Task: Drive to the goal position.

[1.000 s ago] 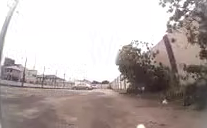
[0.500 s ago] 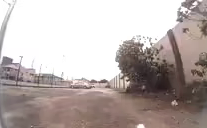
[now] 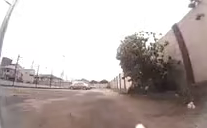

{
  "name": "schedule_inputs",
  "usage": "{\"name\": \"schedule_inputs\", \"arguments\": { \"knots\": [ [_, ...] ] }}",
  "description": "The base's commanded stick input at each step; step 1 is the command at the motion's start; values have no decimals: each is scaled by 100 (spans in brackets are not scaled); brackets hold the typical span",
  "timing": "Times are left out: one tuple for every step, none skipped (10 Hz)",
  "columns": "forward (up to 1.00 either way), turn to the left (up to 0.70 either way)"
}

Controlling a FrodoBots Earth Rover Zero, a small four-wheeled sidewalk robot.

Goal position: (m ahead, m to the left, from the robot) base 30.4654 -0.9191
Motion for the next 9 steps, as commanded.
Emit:
{"name": "schedule_inputs", "arguments": {
  "knots": [
    [100,0],
    [100,0],
    [100,0],
    [100,0],
    [100,0],
    [100,0],
    [100,0],
    [100,0],
    [100,0]
  ]
}}
